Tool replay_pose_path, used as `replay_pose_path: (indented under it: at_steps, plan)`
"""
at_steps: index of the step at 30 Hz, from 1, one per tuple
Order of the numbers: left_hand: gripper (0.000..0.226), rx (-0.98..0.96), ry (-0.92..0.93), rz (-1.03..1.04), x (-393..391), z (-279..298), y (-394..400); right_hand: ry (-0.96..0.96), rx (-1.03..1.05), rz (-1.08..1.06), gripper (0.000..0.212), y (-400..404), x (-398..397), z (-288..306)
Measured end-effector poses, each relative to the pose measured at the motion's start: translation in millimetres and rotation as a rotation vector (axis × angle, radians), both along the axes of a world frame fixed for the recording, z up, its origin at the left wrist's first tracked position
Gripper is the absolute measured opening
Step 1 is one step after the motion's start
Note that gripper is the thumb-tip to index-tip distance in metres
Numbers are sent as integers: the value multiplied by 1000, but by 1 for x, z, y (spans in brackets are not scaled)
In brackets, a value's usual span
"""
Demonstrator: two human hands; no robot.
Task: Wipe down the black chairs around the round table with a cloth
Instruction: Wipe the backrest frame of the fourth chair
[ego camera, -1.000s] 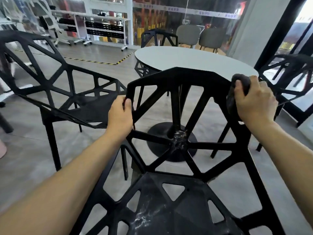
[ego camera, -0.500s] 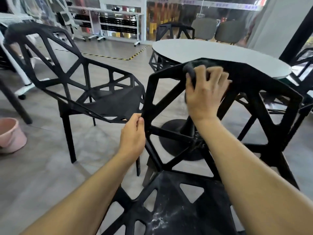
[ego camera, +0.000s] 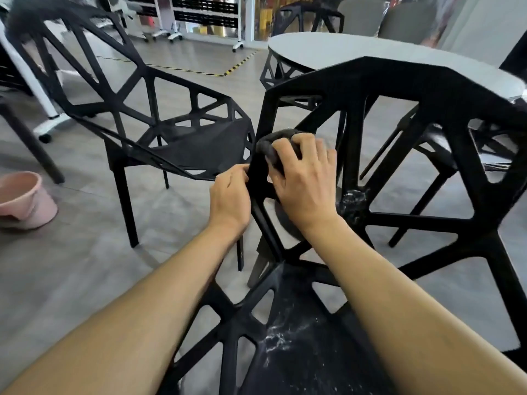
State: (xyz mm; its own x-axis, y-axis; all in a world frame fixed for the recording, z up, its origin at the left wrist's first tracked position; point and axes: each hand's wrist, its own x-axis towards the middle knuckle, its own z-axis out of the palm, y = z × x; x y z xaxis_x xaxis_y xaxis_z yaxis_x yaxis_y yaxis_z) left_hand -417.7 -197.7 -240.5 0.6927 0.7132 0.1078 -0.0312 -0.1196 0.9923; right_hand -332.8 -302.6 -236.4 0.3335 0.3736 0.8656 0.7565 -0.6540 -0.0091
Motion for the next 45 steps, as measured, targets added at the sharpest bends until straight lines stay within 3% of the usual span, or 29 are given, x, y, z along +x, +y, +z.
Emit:
replay_pose_path:
  at_steps: [4, 8, 11, 14, 18, 23, 25, 28, 31, 34, 37, 45]
  plan:
    - [60, 2, 50, 26, 0, 0, 1, 116, 119, -33, 18, 15, -16, -10]
    - [57, -85, 33, 68, -3, 3, -3, 68, -85, 49, 18, 12, -40, -47]
    - [47, -61, 35, 52, -4, 3, -4, 42, -106, 69, 17, 10, -35, -41]
    - [58, -107, 0, 40, -2, -1, 1, 28, -110, 20, 12, -4, -28, -45]
    - [55, -5, 15, 10, -1, -4, -1, 126, -43, -196, 16, -53, -13, -67]
    - [44, 145, 81, 52, -1, 3, -11, 142, -140, -238, 16, -68, -12, -67]
    - [44, 272, 123, 102, -7, 1, -14, 202, -133, -240, 18, -69, -18, -63]
    - [46, 859, 26, 240, -18, -6, -22, 278, -63, -191, 20, -78, -23, -43]
    - [46, 1251, -52, -2, -9, -13, -46, 142, 85, -129, 22, -93, -10, 0]
    - [38, 1477, 141, -170, 13, -30, -55, -45, 140, -121, 22, -91, 28, 44]
    - [39, 1496, 321, -227, 27, -45, -52, -200, -19, -124, 21, -80, 61, 40]
    - [27, 1398, 183, -96, 39, -47, -55, -230, -223, -142, 25, -112, 56, -55]
